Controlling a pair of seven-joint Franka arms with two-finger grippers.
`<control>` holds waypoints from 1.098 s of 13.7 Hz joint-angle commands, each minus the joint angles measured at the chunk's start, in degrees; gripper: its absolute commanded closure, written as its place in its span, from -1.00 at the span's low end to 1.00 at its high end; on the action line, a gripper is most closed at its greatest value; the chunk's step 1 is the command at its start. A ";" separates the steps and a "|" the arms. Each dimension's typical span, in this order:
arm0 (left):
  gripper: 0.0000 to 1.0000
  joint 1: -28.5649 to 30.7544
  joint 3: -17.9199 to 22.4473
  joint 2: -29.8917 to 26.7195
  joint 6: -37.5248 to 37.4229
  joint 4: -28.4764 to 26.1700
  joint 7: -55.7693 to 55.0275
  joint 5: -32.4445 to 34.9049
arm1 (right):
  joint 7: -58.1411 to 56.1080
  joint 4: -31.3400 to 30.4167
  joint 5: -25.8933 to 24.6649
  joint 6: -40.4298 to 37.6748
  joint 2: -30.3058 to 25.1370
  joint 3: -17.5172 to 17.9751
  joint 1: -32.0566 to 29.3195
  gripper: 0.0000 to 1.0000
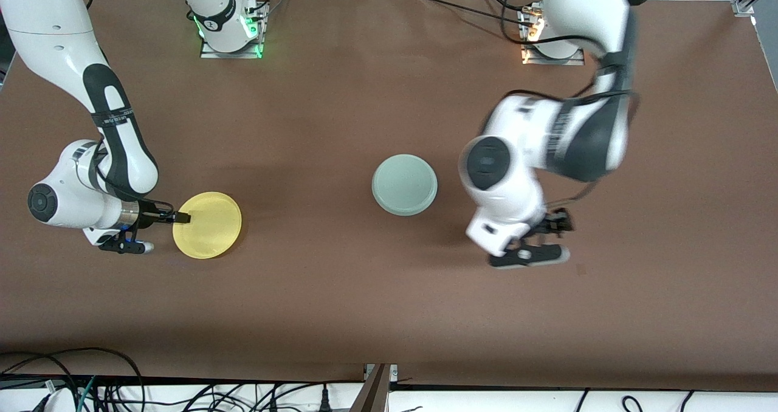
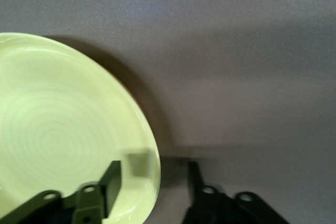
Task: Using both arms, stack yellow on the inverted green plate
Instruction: 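Grasp the yellow plate rim with the right gripper while the left gripper withdraws, then carry the yellow plate with the right gripper over the green plate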
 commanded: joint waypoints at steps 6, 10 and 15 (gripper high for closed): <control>-1.00 14.37 -0.95 -15.32 -12.97 -1.59 22.95 -14.98 | -0.68 4.34 3.40 -2.62 -2.21 5.13 0.54 1.00; -1.00 18.51 -0.51 -20.50 -16.24 -4.90 28.16 -19.38 | 8.00 6.90 3.40 -4.04 -2.92 14.00 0.72 1.00; -1.00 18.61 0.89 -41.49 4.28 -39.14 28.16 -19.39 | 35.23 6.46 2.79 -3.87 -3.01 21.32 9.74 1.00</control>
